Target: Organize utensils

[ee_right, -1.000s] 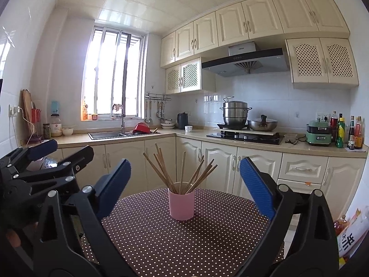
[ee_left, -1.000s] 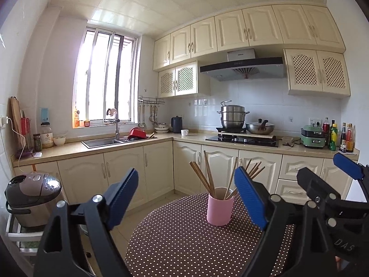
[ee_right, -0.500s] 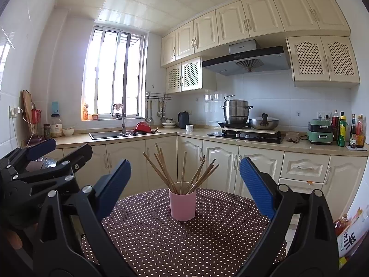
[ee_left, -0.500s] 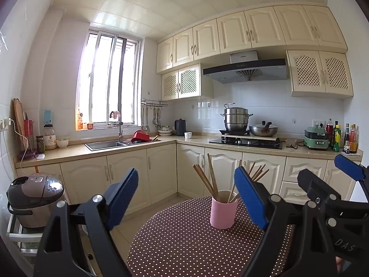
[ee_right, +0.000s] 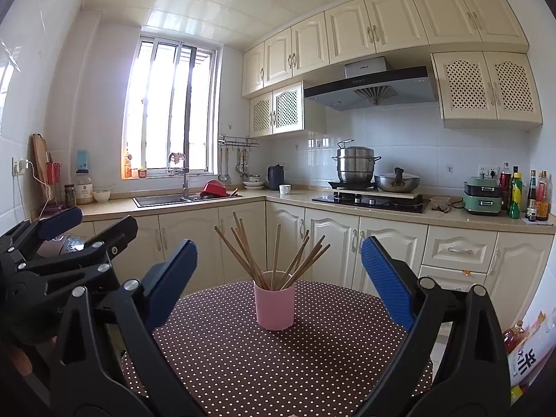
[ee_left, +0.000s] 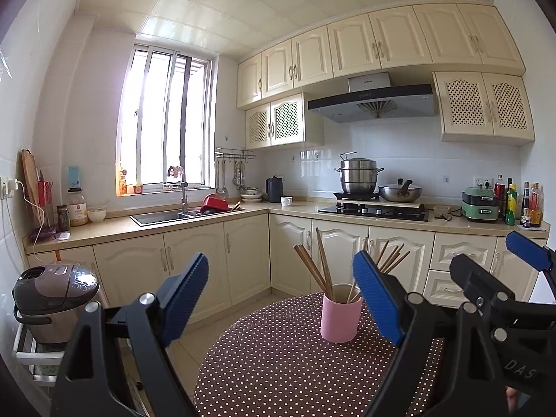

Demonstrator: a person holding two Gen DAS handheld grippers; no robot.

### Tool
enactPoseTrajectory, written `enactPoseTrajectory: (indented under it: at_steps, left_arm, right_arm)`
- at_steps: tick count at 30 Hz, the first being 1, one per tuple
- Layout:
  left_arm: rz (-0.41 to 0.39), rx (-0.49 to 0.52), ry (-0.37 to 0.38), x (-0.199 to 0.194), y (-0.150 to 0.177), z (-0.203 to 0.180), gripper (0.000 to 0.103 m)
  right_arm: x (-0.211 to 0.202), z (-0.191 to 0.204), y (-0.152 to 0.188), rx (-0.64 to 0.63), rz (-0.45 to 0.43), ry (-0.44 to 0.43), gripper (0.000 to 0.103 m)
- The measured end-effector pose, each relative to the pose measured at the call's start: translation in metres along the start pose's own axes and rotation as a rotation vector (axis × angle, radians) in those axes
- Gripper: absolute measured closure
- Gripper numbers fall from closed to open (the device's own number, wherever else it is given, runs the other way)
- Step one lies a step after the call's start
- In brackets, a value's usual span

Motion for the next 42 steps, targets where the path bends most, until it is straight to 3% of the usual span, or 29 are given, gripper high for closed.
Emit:
enactPoseTrajectory:
  at_steps: [42]
  left_arm:
    - [-0.004, 0.002, 0.000, -0.0014, 0.0016, -0.0001, 0.019]
  right_arm:
    - [-0.0027, 0.0005, 0.0018, 0.010, 0.005, -0.001, 0.009]
Point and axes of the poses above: each gripper's, at about its wrist camera, not at the fingertips, and x roughly the way its jaws point, z to its left, y to its underside, the point moved 4 cm from there along x, roughly the way its jaws point, and after that the axes turned 1 degree about y, right-handed, at the moved point
